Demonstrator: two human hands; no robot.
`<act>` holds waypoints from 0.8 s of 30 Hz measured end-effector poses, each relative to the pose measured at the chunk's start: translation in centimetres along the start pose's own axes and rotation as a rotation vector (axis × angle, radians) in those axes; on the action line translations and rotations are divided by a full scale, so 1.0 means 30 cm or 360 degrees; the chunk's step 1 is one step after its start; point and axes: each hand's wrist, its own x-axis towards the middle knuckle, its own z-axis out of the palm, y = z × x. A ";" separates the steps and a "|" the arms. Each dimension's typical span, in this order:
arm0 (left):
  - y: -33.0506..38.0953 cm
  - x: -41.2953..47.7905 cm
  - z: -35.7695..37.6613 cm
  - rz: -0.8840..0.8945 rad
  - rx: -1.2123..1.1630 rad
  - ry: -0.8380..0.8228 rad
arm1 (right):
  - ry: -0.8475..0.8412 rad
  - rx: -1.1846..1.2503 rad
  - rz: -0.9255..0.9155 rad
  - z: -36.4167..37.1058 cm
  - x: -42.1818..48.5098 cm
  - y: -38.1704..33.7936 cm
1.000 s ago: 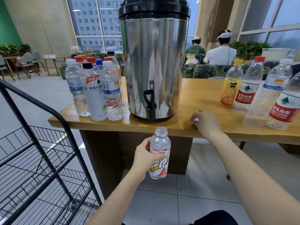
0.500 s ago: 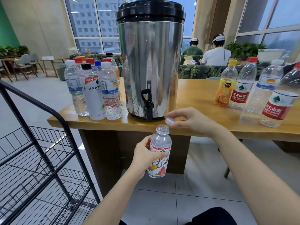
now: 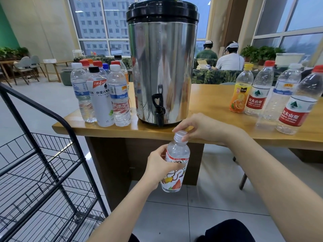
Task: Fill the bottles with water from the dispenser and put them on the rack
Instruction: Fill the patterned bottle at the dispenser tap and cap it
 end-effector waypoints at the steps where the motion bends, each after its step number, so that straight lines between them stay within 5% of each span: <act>1: 0.001 -0.002 0.001 0.0005 0.0000 -0.0010 | 0.0001 -0.0045 0.0007 -0.001 0.000 -0.004; 6: 0.028 -0.017 0.000 0.0017 -0.0055 -0.0034 | 0.0114 -0.0514 0.0135 0.027 0.007 -0.018; 11: 0.061 -0.017 -0.049 0.0060 -0.0195 -0.0377 | 0.0376 -0.0916 -0.0256 0.028 -0.028 0.006; 14: 0.079 -0.024 -0.013 0.0084 -0.0094 -0.0238 | 0.0606 -0.1142 -0.0228 0.045 -0.018 0.016; 17: 0.080 -0.030 0.009 0.0053 -0.0070 -0.0148 | 0.0490 -0.1190 0.0000 0.053 -0.025 0.012; 21: 0.092 -0.044 -0.039 0.0093 -0.0327 -0.0658 | 0.0434 -0.0972 -0.0353 0.031 -0.053 0.009; 24: 0.107 -0.064 -0.027 0.0083 -0.0371 -0.0703 | 0.0479 -0.0990 -0.0378 0.019 -0.058 0.019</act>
